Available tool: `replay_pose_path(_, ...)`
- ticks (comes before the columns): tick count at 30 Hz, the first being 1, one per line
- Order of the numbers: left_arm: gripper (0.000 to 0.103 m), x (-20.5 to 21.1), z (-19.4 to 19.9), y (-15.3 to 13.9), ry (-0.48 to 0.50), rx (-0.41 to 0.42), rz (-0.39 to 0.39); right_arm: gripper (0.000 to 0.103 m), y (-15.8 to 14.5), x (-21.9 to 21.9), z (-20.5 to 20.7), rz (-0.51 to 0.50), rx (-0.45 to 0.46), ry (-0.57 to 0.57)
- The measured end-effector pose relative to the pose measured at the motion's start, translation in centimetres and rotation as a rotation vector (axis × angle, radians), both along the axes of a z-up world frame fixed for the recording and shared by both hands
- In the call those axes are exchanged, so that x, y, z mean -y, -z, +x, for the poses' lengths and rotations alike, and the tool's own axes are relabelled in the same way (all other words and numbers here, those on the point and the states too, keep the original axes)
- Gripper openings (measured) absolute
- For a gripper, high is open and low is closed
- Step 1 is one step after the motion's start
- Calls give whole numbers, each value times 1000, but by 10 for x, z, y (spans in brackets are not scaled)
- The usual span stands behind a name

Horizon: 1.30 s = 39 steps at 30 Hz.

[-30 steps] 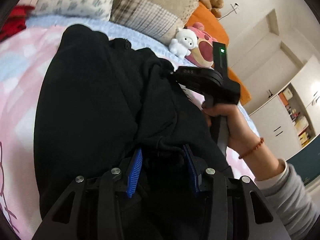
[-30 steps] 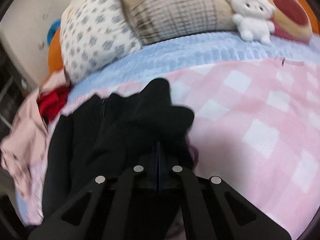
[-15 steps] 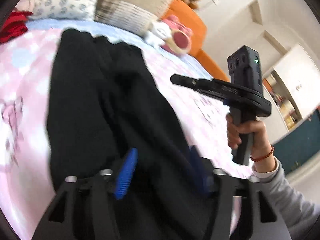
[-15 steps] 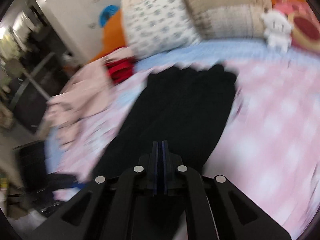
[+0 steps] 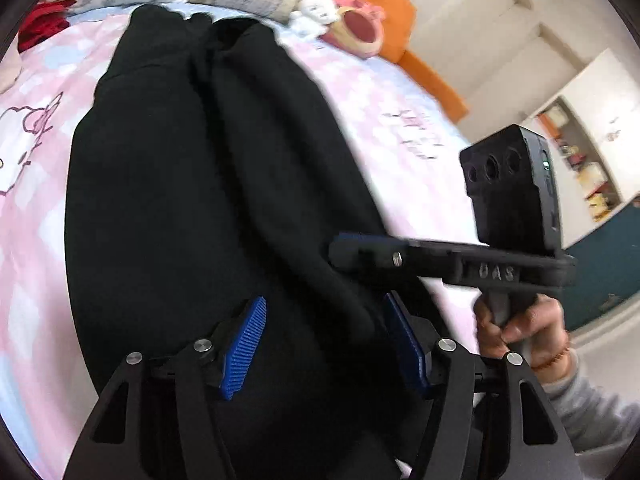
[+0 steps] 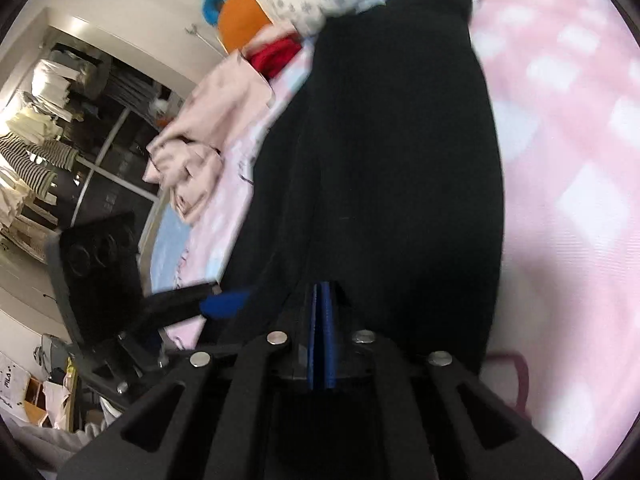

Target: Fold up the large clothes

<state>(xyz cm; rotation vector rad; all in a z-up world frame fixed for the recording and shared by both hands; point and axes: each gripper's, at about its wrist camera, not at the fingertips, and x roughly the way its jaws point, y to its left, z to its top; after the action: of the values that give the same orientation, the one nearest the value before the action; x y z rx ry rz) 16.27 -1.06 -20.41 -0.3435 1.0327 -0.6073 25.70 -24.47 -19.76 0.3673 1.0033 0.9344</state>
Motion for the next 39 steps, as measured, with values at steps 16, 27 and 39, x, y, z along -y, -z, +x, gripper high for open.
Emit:
replay_pose_path(16, 65, 4, -69, 5, 63, -8, 201, 27, 2, 27, -114, -189, 81, -68)
replay_pose_path(27, 74, -72, -95, 16, -84, -184, -130, 72, 12, 80, -118, 21, -158, -2)
replay_pose_path(39, 74, -90, -107, 49, -137, -312, -315, 64, 46, 64, -104, 103, -328, -53)
